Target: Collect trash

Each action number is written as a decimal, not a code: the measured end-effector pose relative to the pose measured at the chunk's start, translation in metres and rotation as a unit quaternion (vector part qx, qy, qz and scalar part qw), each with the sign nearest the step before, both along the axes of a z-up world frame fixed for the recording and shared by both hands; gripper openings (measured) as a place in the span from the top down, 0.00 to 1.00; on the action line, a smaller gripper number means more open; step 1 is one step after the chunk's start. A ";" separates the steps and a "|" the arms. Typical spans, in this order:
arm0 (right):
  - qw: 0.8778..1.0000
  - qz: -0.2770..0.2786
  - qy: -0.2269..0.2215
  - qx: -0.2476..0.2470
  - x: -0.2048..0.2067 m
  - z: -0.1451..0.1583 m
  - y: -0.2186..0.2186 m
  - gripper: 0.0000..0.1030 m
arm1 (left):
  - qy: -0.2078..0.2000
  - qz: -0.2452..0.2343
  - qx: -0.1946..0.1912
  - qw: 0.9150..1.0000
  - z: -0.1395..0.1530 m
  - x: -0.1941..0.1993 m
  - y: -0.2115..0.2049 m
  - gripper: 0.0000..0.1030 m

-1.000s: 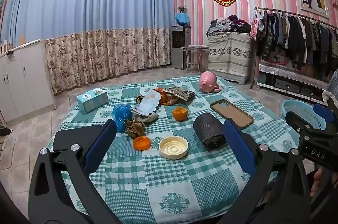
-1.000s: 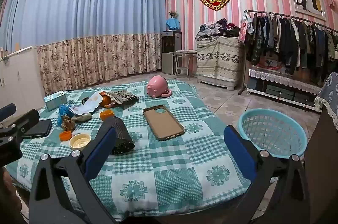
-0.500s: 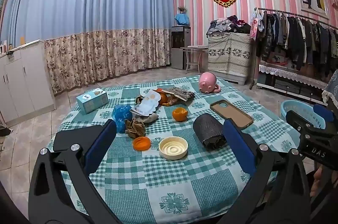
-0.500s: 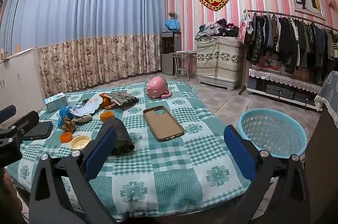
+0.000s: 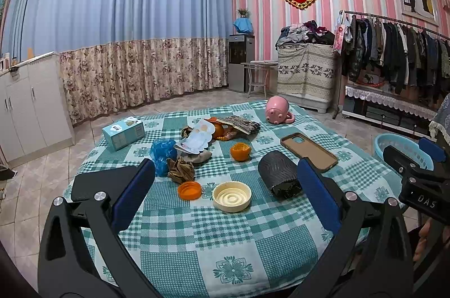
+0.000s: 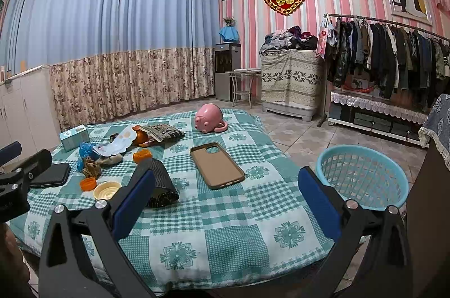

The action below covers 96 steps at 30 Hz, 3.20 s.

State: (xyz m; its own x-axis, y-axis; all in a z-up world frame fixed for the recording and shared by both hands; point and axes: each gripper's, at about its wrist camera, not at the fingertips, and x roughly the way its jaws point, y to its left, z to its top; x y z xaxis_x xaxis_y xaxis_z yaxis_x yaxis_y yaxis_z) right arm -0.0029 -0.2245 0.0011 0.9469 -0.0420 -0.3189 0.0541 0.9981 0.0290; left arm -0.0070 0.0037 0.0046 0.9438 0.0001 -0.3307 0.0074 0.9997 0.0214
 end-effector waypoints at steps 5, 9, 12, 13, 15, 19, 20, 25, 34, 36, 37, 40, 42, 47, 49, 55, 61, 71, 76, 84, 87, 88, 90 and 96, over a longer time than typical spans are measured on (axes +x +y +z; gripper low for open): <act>1.000 0.000 0.000 0.001 0.000 0.000 0.000 0.04 | 0.001 0.000 0.000 1.000 0.000 0.000 0.000 0.05; 1.000 0.000 -0.001 0.001 0.000 0.000 0.000 0.04 | 0.000 0.001 0.001 1.000 0.001 0.000 0.002 0.05; 1.000 0.000 -0.001 0.001 0.000 0.000 0.000 0.04 | 0.001 0.000 -0.001 1.000 0.001 0.000 0.002 0.05; 1.000 0.000 -0.001 0.001 0.000 0.001 0.000 0.04 | 0.000 0.001 0.000 1.000 0.001 0.000 0.002 0.05; 1.000 0.000 -0.001 0.001 0.000 0.000 0.000 0.04 | 0.001 0.001 0.000 1.000 0.001 0.000 0.002 0.05; 1.000 0.000 -0.001 0.002 0.000 0.000 -0.001 0.04 | 0.002 0.004 0.001 1.000 -0.003 0.003 0.002 0.05; 1.000 0.000 -0.001 0.003 -0.001 0.000 -0.001 0.04 | 0.002 0.004 0.001 1.000 -0.003 0.003 0.003 0.05; 1.000 0.000 -0.002 0.004 -0.002 0.003 -0.002 0.04 | 0.003 0.007 0.000 1.000 -0.004 0.005 0.007 0.05; 1.000 -0.001 -0.003 0.004 -0.003 0.004 -0.001 0.04 | 0.005 0.008 0.000 1.000 -0.004 0.005 0.009 0.05; 1.000 0.000 -0.003 0.005 -0.002 0.003 -0.002 0.04 | 0.004 0.008 0.000 1.000 -0.005 0.006 0.008 0.05; 1.000 -0.001 -0.003 0.005 -0.002 0.002 -0.002 0.04 | 0.004 0.008 0.000 1.000 -0.005 0.006 0.008 0.05; 1.000 -0.001 -0.002 0.005 -0.003 0.003 -0.002 0.04 | 0.004 0.009 0.001 1.000 -0.006 0.006 0.009 0.05; 1.000 -0.001 -0.003 0.005 -0.003 0.003 -0.002 0.04 | 0.005 0.008 0.000 1.000 -0.005 0.006 0.009 0.05; 1.000 -0.001 -0.003 0.006 -0.002 0.003 -0.002 0.04 | 0.004 0.008 0.000 1.000 -0.005 0.006 0.009 0.05; 1.000 -0.001 -0.003 0.006 -0.002 0.002 -0.003 0.04 | 0.004 0.008 0.000 1.000 -0.005 0.006 0.009 0.05; 1.000 -0.002 -0.002 0.008 -0.003 0.003 -0.002 0.04 | 0.005 0.009 0.000 1.000 -0.005 0.007 0.009 0.05; 1.000 -0.002 -0.003 0.007 -0.002 0.002 -0.003 0.04 | 0.005 0.010 -0.001 1.000 -0.005 0.007 0.010 0.05; 1.000 -0.002 -0.002 0.007 -0.003 0.003 -0.003 0.04 | 0.006 0.013 -0.004 1.000 -0.004 0.007 0.014 0.05; 1.000 -0.002 -0.003 0.008 -0.002 0.002 -0.004 0.04 | 0.005 0.015 -0.003 1.000 -0.003 0.007 0.016 0.05; 1.000 -0.003 -0.003 0.008 -0.003 0.003 -0.004 0.04 | 0.004 0.019 -0.003 1.000 -0.003 0.007 0.019 0.05; 1.000 -0.003 -0.004 0.009 -0.004 0.006 -0.006 0.04 | 0.004 0.020 -0.004 1.000 -0.003 0.008 0.021 0.05; 1.000 -0.003 -0.004 0.009 -0.004 0.008 -0.006 0.04 | 0.004 0.020 -0.003 1.000 -0.003 0.008 0.022 0.05; 1.000 -0.004 -0.005 0.010 -0.003 0.006 -0.011 0.04 | 0.004 0.022 -0.002 1.000 -0.003 0.009 0.024 0.05; 1.000 -0.005 -0.003 0.008 -0.004 0.006 -0.012 0.04 | 0.007 0.035 0.005 0.999 -0.004 0.012 0.035 0.05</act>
State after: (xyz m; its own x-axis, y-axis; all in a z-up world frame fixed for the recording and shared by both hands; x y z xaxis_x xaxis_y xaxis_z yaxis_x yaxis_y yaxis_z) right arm -0.0065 -0.2364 0.0071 0.9483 -0.0455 -0.3140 0.0631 0.9969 0.0461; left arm 0.0050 0.0391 0.0006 0.9367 0.0689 -0.3432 -0.0619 0.9976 0.0312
